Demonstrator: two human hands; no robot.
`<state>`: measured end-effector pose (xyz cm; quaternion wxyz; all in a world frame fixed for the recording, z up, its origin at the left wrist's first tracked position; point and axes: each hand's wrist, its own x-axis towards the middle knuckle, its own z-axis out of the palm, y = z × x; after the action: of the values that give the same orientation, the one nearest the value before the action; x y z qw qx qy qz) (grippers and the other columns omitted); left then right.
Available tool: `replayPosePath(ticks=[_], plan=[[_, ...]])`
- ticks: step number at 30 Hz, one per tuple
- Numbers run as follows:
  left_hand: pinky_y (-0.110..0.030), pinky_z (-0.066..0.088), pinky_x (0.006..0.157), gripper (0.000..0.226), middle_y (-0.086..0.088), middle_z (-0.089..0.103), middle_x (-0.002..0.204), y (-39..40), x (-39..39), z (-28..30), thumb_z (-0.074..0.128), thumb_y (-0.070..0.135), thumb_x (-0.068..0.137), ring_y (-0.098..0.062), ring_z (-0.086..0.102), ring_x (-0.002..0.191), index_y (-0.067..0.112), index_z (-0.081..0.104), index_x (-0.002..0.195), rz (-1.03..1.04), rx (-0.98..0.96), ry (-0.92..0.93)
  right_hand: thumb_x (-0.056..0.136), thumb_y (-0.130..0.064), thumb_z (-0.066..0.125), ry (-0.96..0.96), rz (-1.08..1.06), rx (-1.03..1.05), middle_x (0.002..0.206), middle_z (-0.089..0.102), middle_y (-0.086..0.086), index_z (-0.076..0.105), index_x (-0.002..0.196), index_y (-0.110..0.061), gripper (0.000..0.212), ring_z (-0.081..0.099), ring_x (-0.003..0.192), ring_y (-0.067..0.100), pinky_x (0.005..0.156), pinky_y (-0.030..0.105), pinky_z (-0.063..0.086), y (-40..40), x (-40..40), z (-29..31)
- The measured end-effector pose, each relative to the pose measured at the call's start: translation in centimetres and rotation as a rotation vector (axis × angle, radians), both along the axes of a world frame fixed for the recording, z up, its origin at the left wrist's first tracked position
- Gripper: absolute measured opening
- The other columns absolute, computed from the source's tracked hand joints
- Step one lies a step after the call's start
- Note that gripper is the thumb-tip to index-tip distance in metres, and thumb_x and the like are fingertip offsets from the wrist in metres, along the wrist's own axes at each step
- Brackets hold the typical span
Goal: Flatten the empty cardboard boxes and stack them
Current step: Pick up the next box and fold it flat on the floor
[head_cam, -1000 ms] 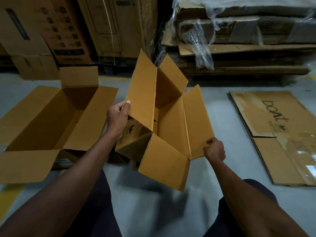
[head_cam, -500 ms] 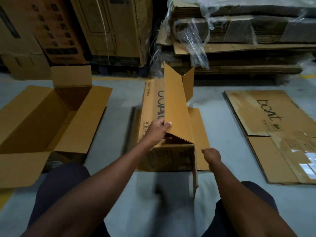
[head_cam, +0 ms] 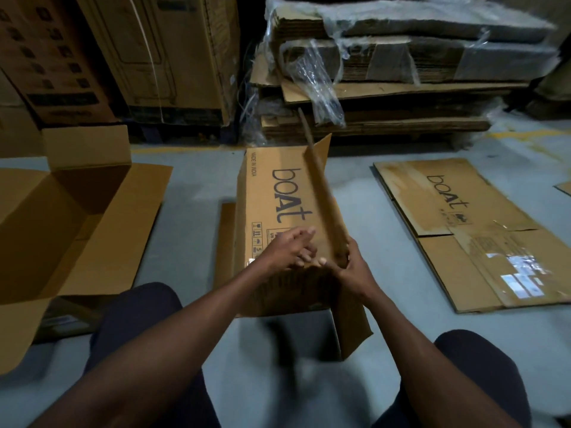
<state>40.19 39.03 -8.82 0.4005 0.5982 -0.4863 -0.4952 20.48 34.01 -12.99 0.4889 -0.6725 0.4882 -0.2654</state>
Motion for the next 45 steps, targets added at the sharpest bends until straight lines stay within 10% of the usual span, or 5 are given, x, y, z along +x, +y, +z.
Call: replayPosePath(ticks=[15,22,25,34,45], plan=[[-0.028,0.052,0.074,0.066,0.002,0.076,0.090,7.2,10.6,-5.1,0.050,0.070,0.090,-0.013,0.067,0.080,0.011,0.067,0.114,-0.458,0.876,-0.440,0.087,-0.032,0.073,0.110,-0.392,0.000,0.133,0.059,0.012,0.050,0.135,-0.010,0.057,0.057,0.122,0.035,0.095,0.043,0.050,-1.0,1.4,-0.7],[-0.019,0.042,0.044,0.037,-0.017,0.063,0.130,8.3,10.1,-8.1,0.044,0.020,0.104,-0.016,0.069,0.076,-0.005,0.052,0.130,0.107,0.694,-0.140,0.088,-0.031,0.072,0.079,-0.444,0.021,0.133,0.059,0.012,0.049,0.134,-0.011,0.055,0.056,0.122,0.035,0.097,0.046,0.049,-1.2,2.1,-0.8],[-0.028,0.059,0.072,0.056,-0.019,0.051,0.146,8.5,10.1,-8.0,0.048,0.036,0.102,-0.031,0.063,0.119,0.004,0.041,0.147,0.258,0.687,0.003,0.087,-0.031,0.073,0.062,-0.453,0.030,0.131,0.060,0.012,0.050,0.132,-0.012,0.054,0.057,0.121,0.034,0.097,0.046,0.050,-1.4,2.0,-1.0],[-0.047,0.050,0.100,0.066,-0.010,0.046,0.147,8.1,9.2,-6.9,0.053,0.035,0.094,-0.033,0.058,0.118,0.017,0.030,0.153,0.617,0.325,0.378,0.088,-0.030,0.072,0.022,-0.467,0.048,0.131,0.059,0.010,0.049,0.133,-0.015,0.053,0.056,0.121,0.032,0.098,0.048,0.051,-1.5,2.4,-0.9],[-0.052,0.025,0.117,0.074,0.008,0.020,0.166,4.6,8.2,-4.5,0.056,0.043,0.095,-0.019,0.023,0.152,0.052,0.013,0.154,0.171,-0.290,-0.213,0.087,-0.036,0.072,0.082,-0.431,0.055,0.119,0.062,0.009,0.053,0.125,-0.012,0.049,0.060,0.110,0.029,0.093,0.046,0.054,-0.7,2.1,-1.2]])
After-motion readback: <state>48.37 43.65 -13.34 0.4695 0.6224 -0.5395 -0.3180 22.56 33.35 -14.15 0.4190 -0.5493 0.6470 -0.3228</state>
